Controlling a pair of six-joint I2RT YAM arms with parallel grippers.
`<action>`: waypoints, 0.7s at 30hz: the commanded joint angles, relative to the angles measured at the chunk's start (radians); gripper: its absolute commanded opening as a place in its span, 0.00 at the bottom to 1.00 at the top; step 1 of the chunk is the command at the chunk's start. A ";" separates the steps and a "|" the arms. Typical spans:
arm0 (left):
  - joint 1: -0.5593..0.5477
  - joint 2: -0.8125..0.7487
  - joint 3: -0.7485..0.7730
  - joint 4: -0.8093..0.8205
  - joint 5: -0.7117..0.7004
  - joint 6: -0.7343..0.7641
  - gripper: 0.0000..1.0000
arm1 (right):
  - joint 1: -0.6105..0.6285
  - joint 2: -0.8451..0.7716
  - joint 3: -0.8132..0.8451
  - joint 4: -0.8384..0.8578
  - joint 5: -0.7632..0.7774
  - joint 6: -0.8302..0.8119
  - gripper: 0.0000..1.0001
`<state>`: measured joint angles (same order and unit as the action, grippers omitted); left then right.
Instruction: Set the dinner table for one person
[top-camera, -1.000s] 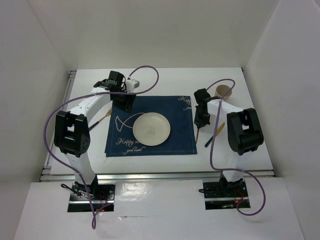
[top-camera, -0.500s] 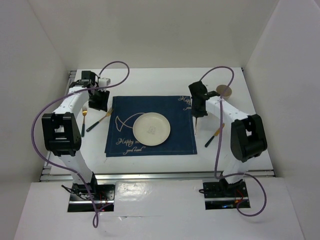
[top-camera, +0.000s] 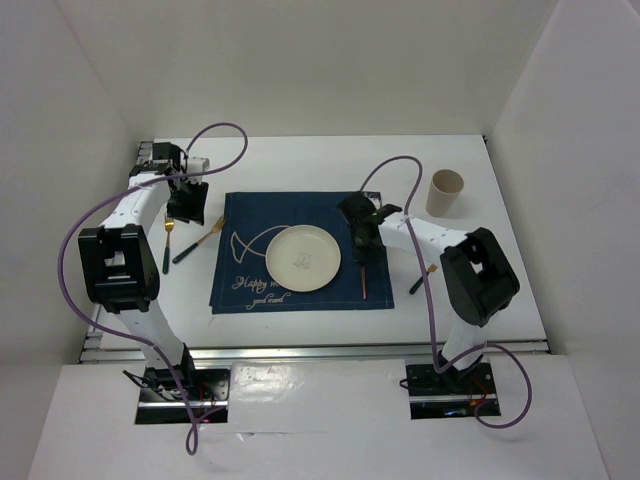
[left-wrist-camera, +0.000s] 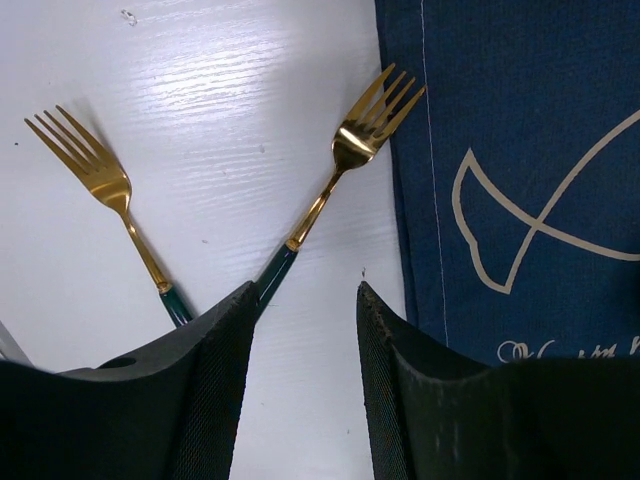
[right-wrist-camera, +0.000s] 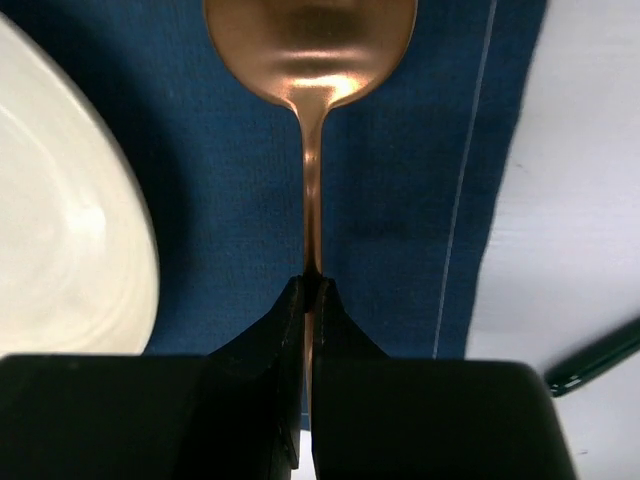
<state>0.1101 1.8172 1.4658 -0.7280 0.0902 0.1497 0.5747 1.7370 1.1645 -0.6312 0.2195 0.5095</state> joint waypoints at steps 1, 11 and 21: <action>0.003 -0.013 -0.012 -0.007 -0.007 -0.016 0.52 | 0.005 0.028 0.001 0.025 0.041 0.044 0.00; 0.003 -0.022 -0.030 -0.007 -0.007 -0.016 0.52 | -0.004 0.049 0.001 0.039 0.067 0.026 0.00; 0.013 -0.022 -0.048 0.002 -0.017 -0.016 0.52 | -0.058 0.058 0.003 0.071 0.040 -0.042 0.00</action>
<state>0.1165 1.8172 1.4353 -0.7311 0.0811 0.1497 0.5327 1.7920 1.1469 -0.6144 0.2527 0.5056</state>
